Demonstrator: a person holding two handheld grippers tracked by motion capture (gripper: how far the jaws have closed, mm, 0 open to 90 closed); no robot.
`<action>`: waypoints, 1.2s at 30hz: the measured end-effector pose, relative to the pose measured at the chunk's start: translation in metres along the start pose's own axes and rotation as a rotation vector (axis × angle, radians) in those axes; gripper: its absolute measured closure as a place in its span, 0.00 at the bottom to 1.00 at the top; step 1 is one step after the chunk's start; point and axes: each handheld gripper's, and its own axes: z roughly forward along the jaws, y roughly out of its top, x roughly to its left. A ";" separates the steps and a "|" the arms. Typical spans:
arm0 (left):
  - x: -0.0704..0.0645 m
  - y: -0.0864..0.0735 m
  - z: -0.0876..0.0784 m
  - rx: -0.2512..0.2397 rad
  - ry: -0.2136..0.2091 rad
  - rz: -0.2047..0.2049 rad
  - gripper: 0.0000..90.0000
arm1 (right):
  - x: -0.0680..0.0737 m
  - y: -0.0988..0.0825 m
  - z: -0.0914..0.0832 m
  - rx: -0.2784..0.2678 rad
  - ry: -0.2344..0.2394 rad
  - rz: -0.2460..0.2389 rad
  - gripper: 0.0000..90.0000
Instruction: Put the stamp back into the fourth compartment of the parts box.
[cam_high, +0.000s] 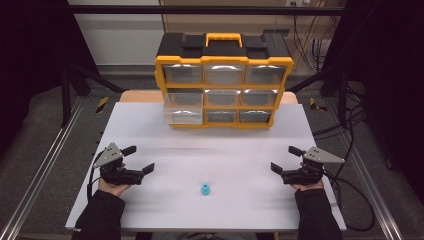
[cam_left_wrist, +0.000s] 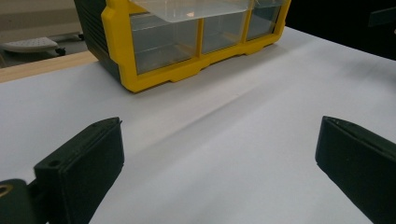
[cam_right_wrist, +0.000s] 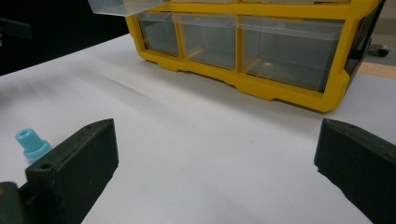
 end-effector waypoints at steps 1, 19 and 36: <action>-0.001 0.000 0.000 0.002 -0.001 0.002 0.01 | 0.000 0.000 0.000 0.000 -0.001 -0.001 0.00; -0.013 0.007 0.010 0.022 -0.007 0.006 0.01 | 0.001 0.000 0.001 0.004 0.002 -0.004 0.00; -0.034 0.011 0.026 0.062 -0.049 0.020 0.01 | 0.001 0.000 0.002 0.008 0.004 -0.009 0.00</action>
